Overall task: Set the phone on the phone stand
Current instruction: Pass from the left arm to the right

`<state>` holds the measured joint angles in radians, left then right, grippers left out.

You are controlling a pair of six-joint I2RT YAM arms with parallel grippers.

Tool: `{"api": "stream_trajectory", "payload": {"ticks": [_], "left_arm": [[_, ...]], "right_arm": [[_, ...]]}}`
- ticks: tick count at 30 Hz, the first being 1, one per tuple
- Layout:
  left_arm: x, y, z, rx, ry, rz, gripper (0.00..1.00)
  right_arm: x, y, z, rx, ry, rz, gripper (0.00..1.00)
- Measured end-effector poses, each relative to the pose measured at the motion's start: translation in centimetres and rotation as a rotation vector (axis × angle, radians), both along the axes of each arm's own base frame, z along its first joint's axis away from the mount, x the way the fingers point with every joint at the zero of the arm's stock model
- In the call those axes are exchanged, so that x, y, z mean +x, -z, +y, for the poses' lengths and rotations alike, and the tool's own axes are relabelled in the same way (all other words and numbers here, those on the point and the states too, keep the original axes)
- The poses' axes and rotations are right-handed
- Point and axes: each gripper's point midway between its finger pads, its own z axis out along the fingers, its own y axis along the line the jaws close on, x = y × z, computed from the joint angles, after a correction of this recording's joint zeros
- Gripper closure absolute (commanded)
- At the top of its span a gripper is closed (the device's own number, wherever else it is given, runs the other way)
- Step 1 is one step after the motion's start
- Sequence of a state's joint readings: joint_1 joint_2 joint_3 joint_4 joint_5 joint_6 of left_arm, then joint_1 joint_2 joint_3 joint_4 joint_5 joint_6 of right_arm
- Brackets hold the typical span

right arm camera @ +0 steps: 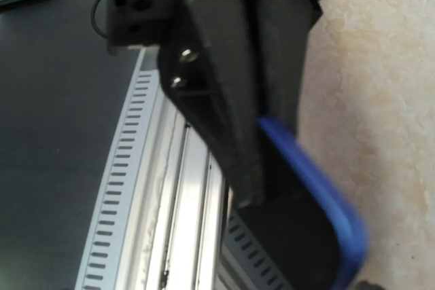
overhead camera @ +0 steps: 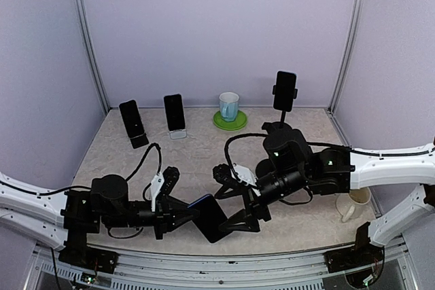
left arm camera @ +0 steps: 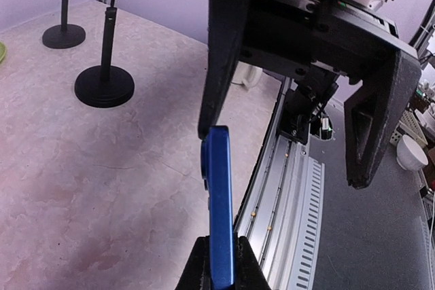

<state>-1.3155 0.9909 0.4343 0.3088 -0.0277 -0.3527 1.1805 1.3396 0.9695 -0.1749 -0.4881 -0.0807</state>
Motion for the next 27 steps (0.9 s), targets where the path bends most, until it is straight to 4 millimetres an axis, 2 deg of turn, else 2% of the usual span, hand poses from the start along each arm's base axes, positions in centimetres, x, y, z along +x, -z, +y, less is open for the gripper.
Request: {"api": "stream_trajectory", "payload": {"ticks": [8, 13, 19, 21, 25, 27], "left_arm": [[-1.1, 0.5, -0.8, 0.038, 0.057, -0.029, 1.00], [-1.2, 0.3, -1.1, 0.041, 0.065, -0.039, 1.00], [-1.2, 0.3, -1.7, 0.058, 0.077, -0.047, 1.00], [-1.3, 0.5, -1.8, 0.063, 0.087, -0.044, 1.00], [-1.7, 0.5, -1.9, 0.063, 0.105, -0.043, 1.00], [-1.8, 0.5, -1.9, 0.063, 0.110, -0.044, 1.00]], "right_arm": [[0.6, 0.1, -0.2, -0.002, 0.013, 0.025, 0.22], [0.2, 1.0, 0.3, -0.023, -0.020, 0.061, 0.40], [-0.2, 3.4, 1.1, -0.079, -0.061, 0.114, 0.67], [-0.3, 3.6, 1.1, -0.084, -0.067, 0.120, 0.75], [-0.3, 3.6, 1.0, -0.084, -0.075, 0.119, 0.84], [-0.4, 3.6, 1.0, -0.084, -0.081, 0.116, 0.93]]}}
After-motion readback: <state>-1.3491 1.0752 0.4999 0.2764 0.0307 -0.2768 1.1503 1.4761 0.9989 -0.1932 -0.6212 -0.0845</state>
